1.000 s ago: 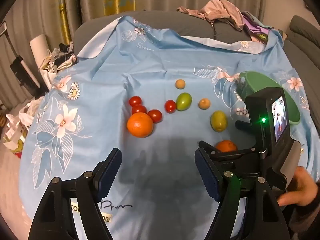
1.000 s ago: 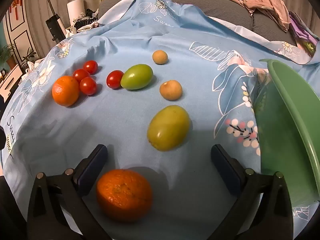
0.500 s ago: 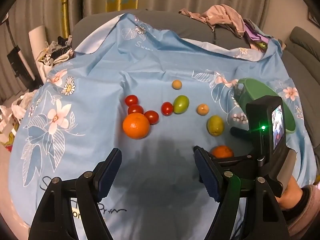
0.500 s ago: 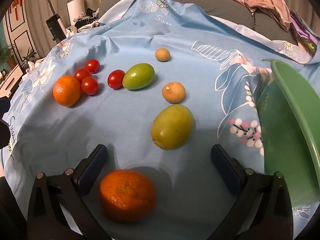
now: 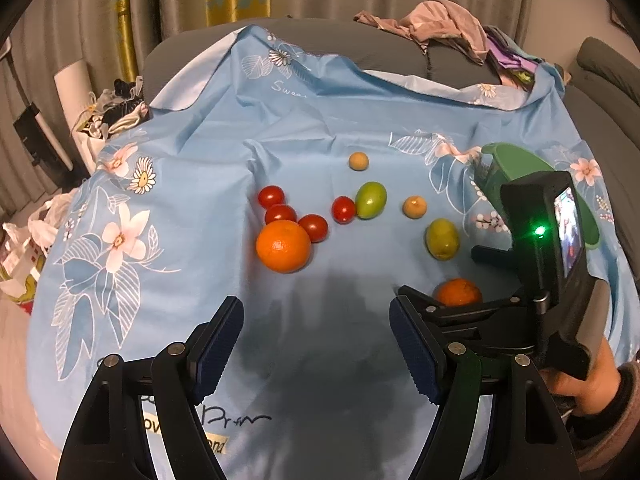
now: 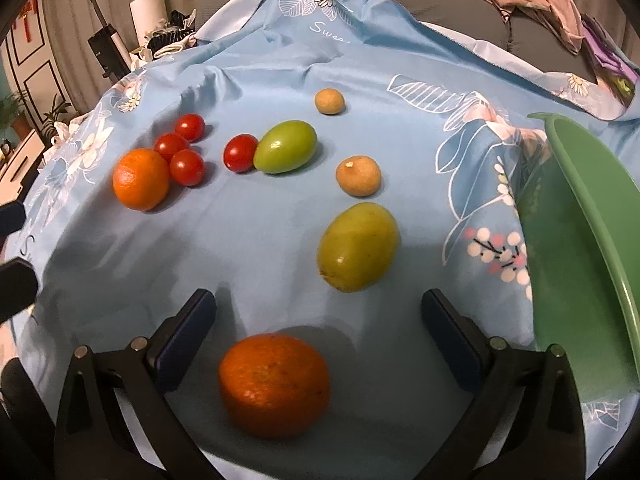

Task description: Organize fruits

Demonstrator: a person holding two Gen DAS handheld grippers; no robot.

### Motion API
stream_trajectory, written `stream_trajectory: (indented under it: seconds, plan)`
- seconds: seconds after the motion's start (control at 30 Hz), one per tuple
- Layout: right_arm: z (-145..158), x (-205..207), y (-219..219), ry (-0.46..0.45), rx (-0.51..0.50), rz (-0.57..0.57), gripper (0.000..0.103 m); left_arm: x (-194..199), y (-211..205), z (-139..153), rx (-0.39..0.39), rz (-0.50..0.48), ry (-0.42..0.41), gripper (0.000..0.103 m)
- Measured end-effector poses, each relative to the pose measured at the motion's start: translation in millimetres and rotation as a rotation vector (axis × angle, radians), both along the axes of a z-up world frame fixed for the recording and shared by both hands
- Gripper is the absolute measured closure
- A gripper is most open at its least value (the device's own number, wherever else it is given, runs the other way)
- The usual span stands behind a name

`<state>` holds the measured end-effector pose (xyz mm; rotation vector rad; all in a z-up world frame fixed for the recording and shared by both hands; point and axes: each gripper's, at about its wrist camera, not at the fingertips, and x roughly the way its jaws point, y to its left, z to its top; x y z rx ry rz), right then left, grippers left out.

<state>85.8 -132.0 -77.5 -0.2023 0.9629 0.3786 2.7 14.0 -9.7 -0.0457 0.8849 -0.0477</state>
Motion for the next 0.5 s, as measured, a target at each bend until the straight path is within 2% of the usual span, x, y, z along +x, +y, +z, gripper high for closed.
stream_trajectory:
  seconds: [0.33, 0.5]
  plan:
    - [31.9, -12.5, -9.0, -0.019, 0.002, -0.028, 0.000, 2.2, 0.5, 0.2, 0.022, 0.010, 0.003, 0.028]
    - [68.1, -30.0, -19.4, -0.060, 0.038, -0.033, 0.000, 1.2, -0.2, 6.4, 0.050, 0.021, -0.003, 0.028]
